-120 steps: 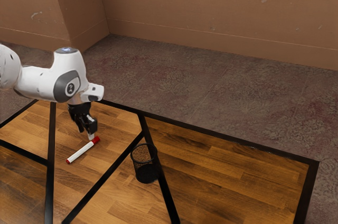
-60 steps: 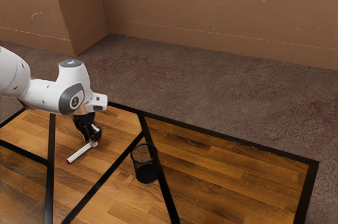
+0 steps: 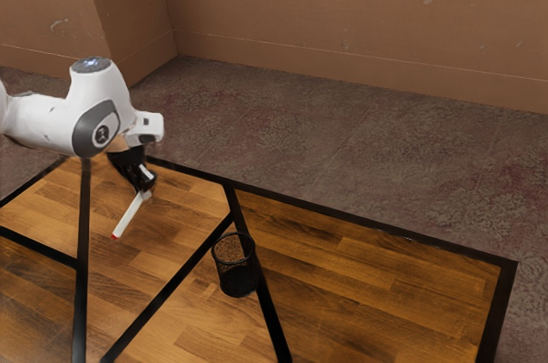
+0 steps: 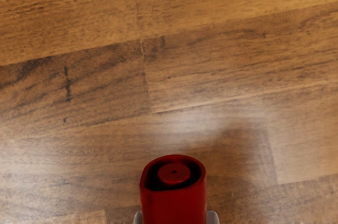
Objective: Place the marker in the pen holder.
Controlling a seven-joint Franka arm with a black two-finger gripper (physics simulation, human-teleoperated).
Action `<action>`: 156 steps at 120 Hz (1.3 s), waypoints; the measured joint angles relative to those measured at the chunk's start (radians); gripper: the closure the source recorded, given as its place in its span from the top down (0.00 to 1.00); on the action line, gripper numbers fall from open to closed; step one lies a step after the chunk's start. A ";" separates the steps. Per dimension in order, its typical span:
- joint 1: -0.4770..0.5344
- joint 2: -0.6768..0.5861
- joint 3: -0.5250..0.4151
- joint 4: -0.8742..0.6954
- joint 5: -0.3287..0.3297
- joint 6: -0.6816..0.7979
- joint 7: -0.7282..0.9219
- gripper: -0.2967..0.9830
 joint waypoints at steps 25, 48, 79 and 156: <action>-0.149 -0.233 -0.108 -0.023 -0.111 -0.051 -0.029 0.16; -0.205 -0.173 -0.131 0.035 -0.203 -0.061 -0.050 0.15; -0.241 -0.039 -0.130 0.090 -0.221 -0.030 -0.071 0.15; -0.216 -0.024 -0.133 0.212 -0.231 -0.177 -0.069 0.61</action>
